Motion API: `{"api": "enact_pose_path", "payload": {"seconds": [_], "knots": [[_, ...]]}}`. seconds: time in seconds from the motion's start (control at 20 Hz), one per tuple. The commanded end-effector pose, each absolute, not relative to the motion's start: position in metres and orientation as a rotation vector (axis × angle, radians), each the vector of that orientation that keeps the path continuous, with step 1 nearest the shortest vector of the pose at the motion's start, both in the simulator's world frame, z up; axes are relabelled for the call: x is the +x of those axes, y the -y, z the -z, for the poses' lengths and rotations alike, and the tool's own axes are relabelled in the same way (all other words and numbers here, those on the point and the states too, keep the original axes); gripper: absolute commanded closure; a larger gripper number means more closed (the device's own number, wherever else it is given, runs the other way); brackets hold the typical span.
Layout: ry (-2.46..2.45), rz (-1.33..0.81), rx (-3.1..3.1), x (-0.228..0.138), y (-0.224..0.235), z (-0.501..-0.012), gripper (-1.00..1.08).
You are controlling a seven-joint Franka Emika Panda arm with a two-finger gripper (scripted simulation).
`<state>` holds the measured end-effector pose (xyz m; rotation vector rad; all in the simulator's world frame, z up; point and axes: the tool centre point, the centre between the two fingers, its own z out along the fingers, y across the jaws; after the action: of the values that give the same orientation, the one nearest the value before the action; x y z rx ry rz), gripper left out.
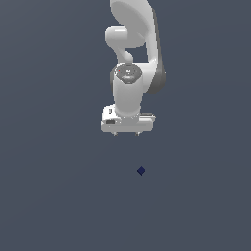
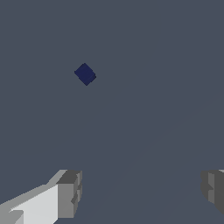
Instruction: Pick up the object and move it to a goal position.
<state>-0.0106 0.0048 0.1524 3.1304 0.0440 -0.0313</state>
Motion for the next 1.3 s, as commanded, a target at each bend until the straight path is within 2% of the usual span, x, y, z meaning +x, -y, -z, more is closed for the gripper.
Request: {"api": "enact_pose_path", "payload": {"seconds": [0.0,0.55,1.25], "knots": [[-0.047,0.032,3.129,-0.011,-0.005,-0.152,-0.92],[-0.225,0.03,3.118,0.009,-0.015,-0.142,-0.92],[-0.841,0.017,3.016,0.069,-0.053,-0.096,-0.92]]}}
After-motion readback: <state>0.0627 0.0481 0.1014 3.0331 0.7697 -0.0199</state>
